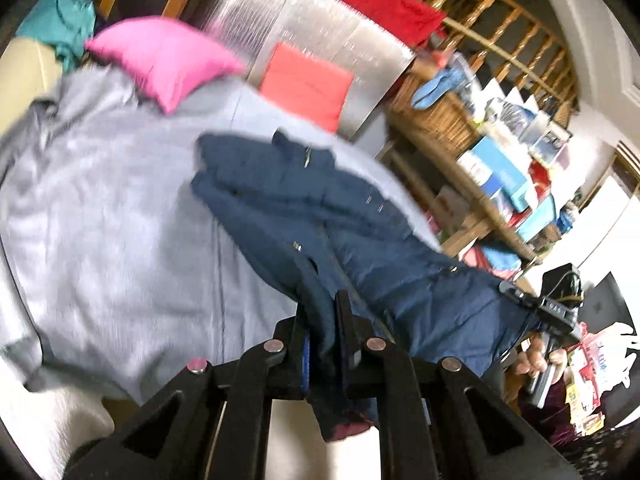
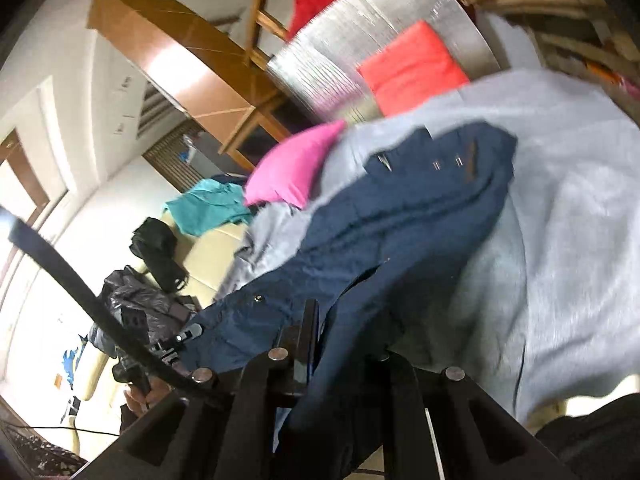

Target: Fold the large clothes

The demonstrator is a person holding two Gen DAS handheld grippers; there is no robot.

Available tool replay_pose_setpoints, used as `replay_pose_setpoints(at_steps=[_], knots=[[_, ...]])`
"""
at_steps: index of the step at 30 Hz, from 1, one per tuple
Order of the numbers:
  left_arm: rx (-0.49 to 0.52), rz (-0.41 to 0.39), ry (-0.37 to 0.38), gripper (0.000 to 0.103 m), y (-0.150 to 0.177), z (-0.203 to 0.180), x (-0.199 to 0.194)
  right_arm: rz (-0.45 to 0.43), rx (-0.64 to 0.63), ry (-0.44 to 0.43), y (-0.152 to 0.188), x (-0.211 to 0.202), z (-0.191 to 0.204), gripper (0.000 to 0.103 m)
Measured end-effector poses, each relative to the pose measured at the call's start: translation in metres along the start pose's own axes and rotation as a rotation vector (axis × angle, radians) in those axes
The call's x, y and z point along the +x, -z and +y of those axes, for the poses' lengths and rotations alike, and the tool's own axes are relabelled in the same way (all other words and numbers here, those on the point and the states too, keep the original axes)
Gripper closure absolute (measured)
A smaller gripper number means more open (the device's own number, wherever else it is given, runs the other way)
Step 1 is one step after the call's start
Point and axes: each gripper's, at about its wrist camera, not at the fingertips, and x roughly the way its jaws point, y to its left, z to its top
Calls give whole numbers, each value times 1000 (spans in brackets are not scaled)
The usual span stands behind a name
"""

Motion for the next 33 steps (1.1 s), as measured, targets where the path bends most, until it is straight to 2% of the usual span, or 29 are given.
replay_pose_setpoints(at_steps=[4, 8, 13, 17, 23, 26, 31, 33], knots=[[12, -58, 40, 92, -9, -10, -19, -41, -51, -11, -8, -24, 18, 93], [-6, -102, 62, 92, -18, -10, -35, -85, -48, -35, -17, -42, 25, 93], [-57, -143, 67, 92, -37, 3, -42, -149, -8, -57, -37, -44, 13, 93], [-115, -146, 43, 92, -58, 18, -16, -192, 54, -65, -68, -21, -10, 93], [-196, -150, -66, 92, -96, 51, 45, -220, 152, -32, -113, 42, -61, 93], [-250, -138, -95, 92, -109, 71, 82, -219, 209, -18, -134, 76, -88, 93], [-275, -131, -195, 92, -132, 92, 143, -198, 276, 34, -158, 136, -128, 93], [-302, -128, -208, 92, -140, 102, 164, -180, 306, 58, -168, 158, -145, 93]])
